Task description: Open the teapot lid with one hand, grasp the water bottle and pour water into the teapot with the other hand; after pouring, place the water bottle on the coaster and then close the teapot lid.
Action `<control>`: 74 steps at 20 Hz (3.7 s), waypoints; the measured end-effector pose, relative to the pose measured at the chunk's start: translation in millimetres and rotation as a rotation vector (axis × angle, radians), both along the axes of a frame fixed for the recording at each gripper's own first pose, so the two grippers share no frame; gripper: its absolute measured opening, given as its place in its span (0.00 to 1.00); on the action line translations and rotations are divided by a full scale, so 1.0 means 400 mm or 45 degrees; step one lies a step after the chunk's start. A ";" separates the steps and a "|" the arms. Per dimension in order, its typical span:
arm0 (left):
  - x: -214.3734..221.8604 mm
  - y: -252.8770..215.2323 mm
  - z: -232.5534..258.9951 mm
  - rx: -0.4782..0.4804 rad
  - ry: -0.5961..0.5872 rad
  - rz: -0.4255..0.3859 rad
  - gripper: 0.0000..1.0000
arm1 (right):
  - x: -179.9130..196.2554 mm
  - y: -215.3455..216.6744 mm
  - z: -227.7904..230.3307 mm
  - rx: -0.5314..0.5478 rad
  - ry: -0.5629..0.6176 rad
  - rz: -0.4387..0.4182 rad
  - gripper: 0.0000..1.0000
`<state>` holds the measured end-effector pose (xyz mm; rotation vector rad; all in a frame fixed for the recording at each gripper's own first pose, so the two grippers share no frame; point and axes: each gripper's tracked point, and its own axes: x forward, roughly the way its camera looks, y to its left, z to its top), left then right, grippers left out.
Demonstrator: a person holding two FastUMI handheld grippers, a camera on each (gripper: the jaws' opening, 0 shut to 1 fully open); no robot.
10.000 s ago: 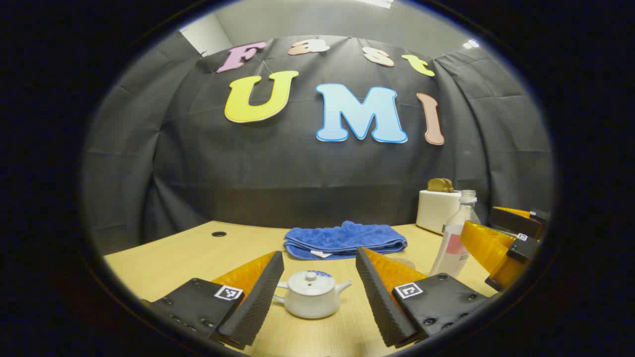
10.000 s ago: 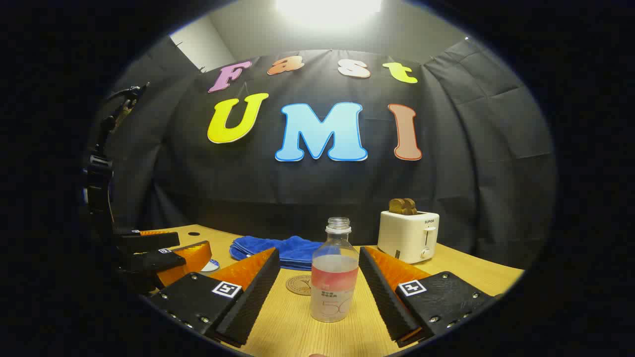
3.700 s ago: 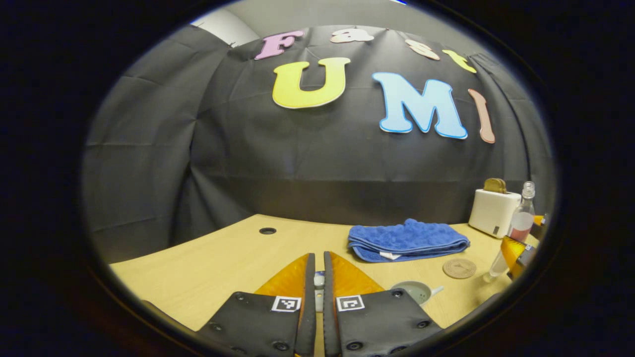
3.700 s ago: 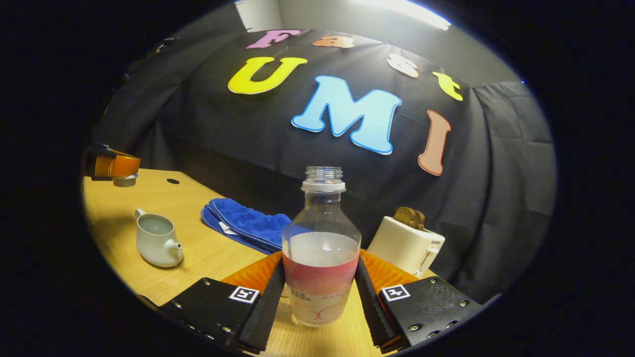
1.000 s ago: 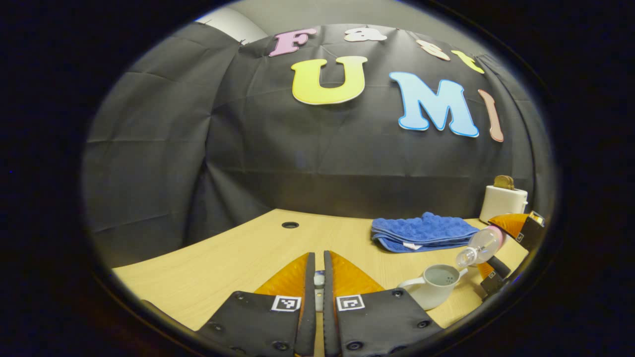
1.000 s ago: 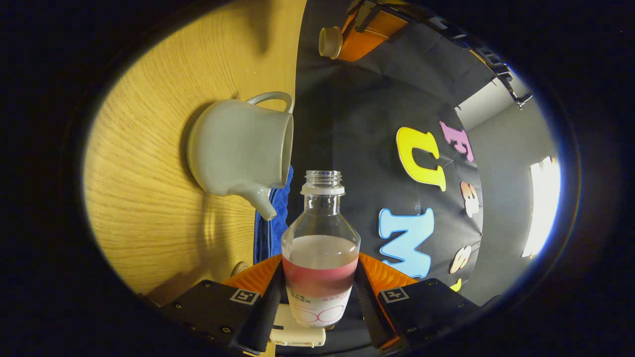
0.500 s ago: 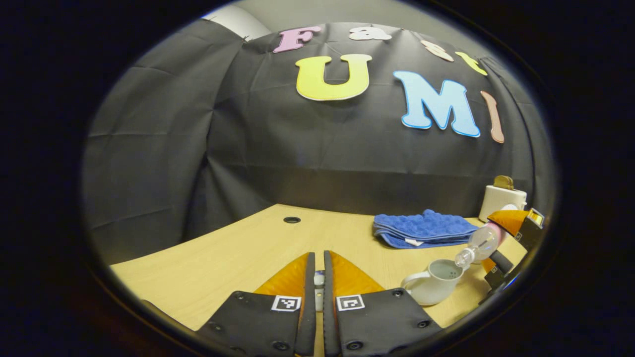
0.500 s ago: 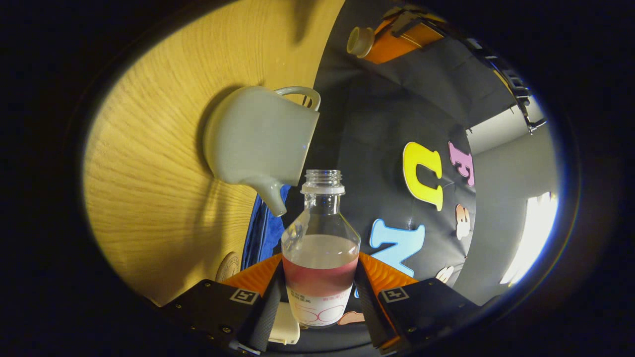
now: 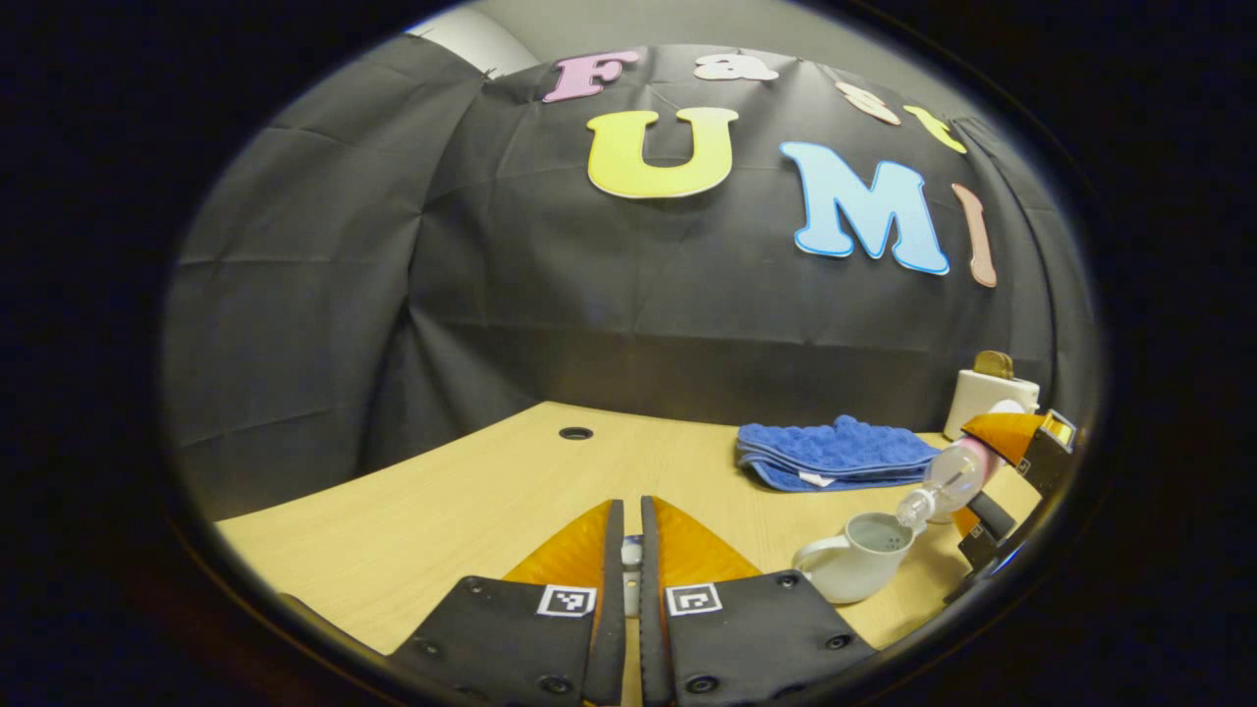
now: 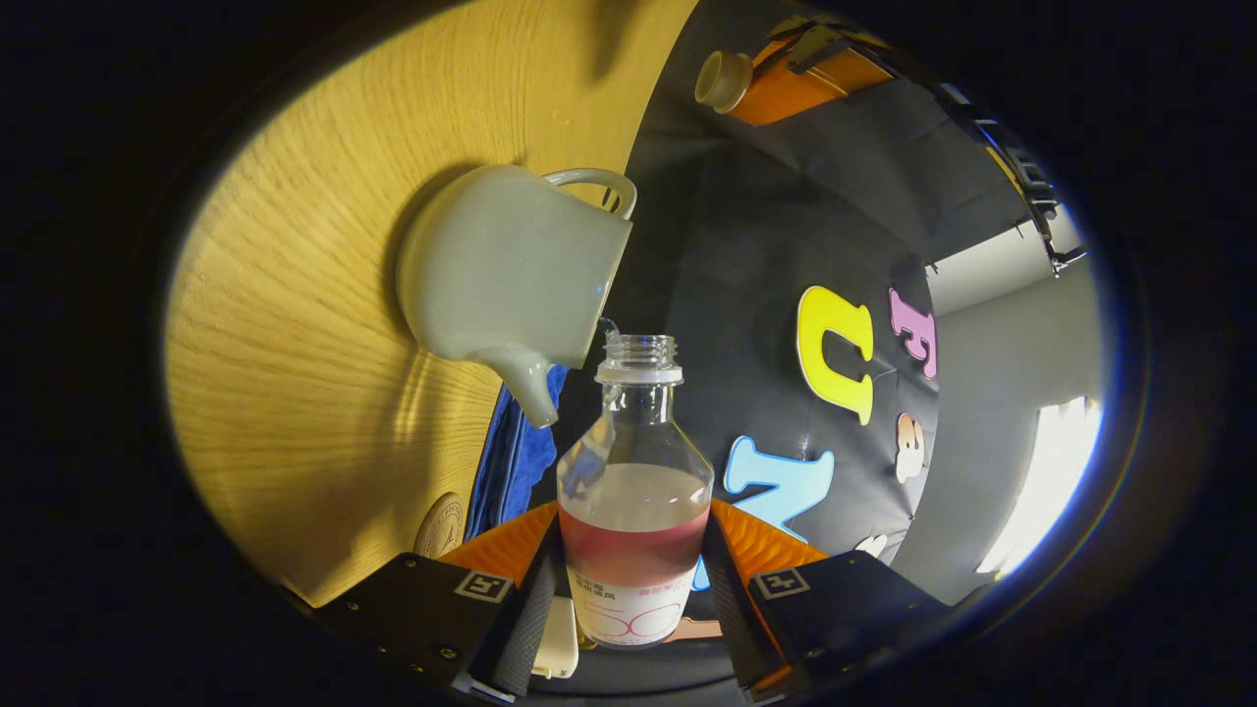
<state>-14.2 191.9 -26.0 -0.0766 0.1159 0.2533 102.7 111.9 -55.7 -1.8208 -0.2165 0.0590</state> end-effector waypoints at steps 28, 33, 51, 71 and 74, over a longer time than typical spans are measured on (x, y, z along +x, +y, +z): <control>-0.002 -0.014 0.002 -0.038 -0.014 -0.030 0.12 | -0.009 0.023 0.090 -0.139 -0.157 0.005 0.74; -0.003 -0.013 0.003 -0.040 -0.016 -0.032 0.13 | -0.009 0.025 0.101 -0.175 -0.191 0.009 0.74; -0.008 -0.012 0.008 -0.044 -0.020 -0.038 0.13 | -0.019 0.023 0.127 -0.245 -0.257 0.015 0.74; -0.035 0.007 0.002 -0.109 -0.033 -0.057 0.12 | -0.047 0.051 0.163 -0.327 -0.292 0.005 0.74; -0.043 0.019 -0.015 -0.140 -0.021 -0.052 0.13 | -0.053 0.058 0.170 -0.340 -0.303 0.003 0.74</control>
